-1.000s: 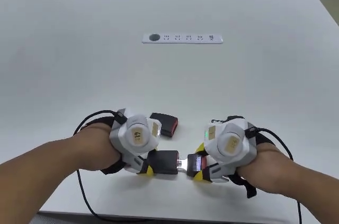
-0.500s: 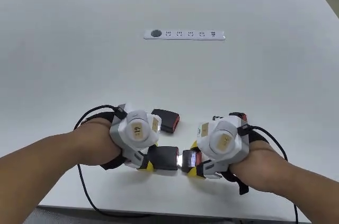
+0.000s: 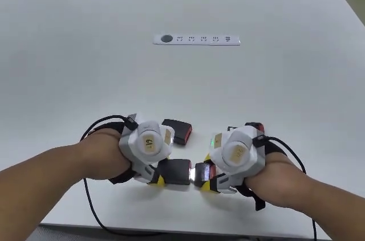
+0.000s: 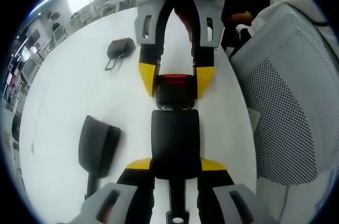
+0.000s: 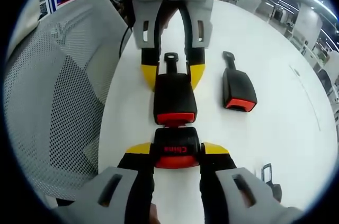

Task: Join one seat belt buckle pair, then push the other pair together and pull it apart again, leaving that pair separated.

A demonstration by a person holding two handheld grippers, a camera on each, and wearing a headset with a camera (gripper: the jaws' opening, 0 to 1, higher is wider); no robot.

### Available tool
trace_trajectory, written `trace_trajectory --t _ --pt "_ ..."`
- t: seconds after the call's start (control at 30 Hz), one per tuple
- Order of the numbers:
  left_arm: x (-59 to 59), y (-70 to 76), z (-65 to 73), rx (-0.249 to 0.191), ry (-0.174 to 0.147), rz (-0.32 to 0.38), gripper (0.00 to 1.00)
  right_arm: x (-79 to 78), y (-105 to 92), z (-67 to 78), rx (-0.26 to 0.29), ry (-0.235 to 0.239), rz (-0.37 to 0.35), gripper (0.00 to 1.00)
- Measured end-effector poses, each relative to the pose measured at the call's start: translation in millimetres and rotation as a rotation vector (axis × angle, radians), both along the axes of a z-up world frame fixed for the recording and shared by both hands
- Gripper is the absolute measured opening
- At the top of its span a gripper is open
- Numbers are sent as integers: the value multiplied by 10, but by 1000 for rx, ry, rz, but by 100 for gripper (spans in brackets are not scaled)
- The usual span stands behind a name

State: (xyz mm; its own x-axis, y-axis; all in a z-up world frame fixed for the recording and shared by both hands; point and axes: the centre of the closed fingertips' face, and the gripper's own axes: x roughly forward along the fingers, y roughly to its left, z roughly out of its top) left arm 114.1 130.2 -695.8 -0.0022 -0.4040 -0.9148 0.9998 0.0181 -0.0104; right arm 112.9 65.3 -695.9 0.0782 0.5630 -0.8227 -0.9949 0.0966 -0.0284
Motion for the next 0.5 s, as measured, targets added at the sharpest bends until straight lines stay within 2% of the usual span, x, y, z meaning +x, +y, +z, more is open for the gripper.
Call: trace_trajectory --t 0.1,0.3,0.5 --pt "1 11 4 -11 7 18 30 -16 -7 22 -4 -11 27 31" --pt "-8 -1 8 -48 17 51 29 -6 -19 29 -14 -7 18 31" --pt "-9 -9 13 -48 21 55 29 -26 -19 35 -12 1 13 31"
